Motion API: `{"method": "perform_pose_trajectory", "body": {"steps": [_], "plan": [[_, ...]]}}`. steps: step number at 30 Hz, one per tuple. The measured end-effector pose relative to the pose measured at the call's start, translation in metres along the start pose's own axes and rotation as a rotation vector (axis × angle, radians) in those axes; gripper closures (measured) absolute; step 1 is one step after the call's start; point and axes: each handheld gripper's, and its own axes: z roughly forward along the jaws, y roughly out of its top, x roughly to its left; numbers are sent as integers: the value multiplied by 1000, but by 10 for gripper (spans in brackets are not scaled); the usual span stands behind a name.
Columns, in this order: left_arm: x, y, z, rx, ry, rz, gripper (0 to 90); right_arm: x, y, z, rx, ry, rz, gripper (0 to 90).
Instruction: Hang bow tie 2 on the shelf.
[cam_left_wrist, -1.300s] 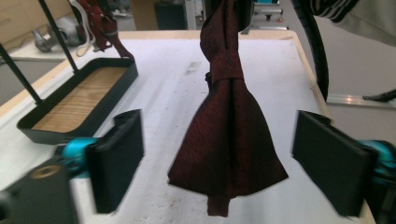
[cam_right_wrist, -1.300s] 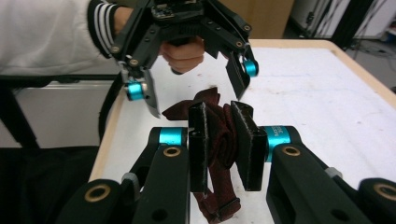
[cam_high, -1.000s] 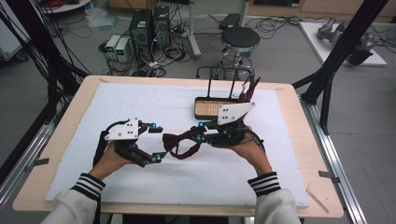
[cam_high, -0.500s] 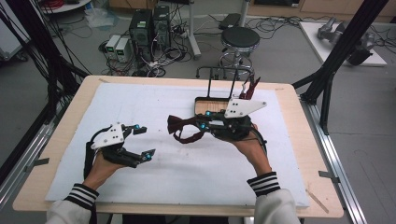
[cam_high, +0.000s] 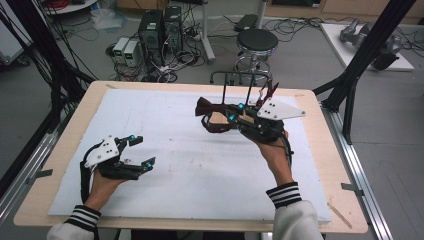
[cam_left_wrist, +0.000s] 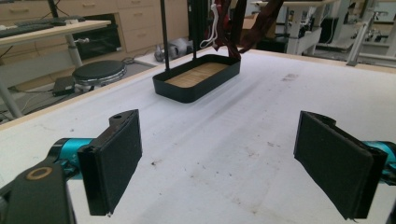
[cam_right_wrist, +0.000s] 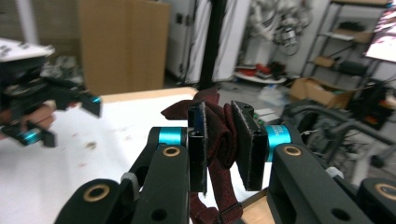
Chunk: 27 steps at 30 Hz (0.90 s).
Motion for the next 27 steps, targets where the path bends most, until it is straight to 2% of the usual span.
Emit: {"method": "perform_pose_trajectory", "body": {"steps": [13,18,22,27], "plan": [[3,-9,-8,-11,57,-10,155,-11,2,-13,-74,-212,12,770],[3,-10,-7,-13,59,-4,155,-15,1,-19,-86,-293,25,770],[3,-11,-6,-20,51,-9,155,-22,0,-24,-115,-337,33,769],[3,-12,-5,-31,44,-13,155,-27,-2,-27,-114,-404,30,770]]}}
